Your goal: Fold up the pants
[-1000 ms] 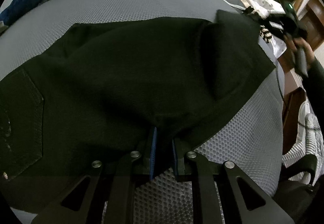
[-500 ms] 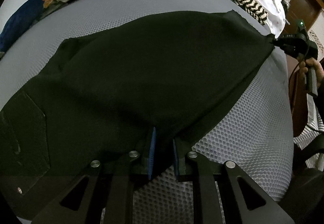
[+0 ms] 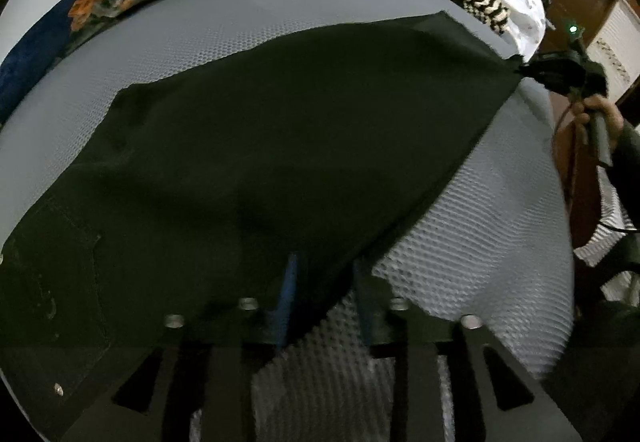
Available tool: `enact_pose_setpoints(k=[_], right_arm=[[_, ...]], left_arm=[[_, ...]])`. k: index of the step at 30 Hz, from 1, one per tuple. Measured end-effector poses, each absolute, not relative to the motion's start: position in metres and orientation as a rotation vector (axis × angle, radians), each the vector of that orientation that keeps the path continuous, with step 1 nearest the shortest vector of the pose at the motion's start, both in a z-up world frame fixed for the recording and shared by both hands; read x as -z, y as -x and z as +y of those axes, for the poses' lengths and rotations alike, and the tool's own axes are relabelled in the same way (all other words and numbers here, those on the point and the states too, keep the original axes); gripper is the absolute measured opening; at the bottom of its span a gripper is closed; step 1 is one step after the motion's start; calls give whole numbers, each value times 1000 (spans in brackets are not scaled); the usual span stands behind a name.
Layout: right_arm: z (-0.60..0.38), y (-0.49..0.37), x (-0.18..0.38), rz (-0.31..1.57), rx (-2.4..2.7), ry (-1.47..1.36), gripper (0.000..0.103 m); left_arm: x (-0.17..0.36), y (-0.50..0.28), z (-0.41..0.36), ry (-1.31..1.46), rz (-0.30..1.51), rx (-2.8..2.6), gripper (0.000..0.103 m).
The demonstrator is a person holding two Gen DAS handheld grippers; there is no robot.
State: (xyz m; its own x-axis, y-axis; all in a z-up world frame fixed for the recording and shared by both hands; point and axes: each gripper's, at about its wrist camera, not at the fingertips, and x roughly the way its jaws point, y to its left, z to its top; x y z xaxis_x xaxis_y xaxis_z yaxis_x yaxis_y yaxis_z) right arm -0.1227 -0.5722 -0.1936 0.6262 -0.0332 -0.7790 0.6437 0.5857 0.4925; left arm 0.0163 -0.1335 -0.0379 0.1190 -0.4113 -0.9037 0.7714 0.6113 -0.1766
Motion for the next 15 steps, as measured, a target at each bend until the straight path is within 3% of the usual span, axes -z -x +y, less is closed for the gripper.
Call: enact_pose_setpoints(k=[7,13,15], right_arm=[[-572,124,187,806,470,-836,2],[-573,122,196,833,478,-856,2],[-576,123,194,829,443,-875,11]], left_arm=[[9,-13,-112,-296,1077,953,49],[30,-37,-107,-223,1153,834,51],[38,-35,-107,-234,1178,812,51]])
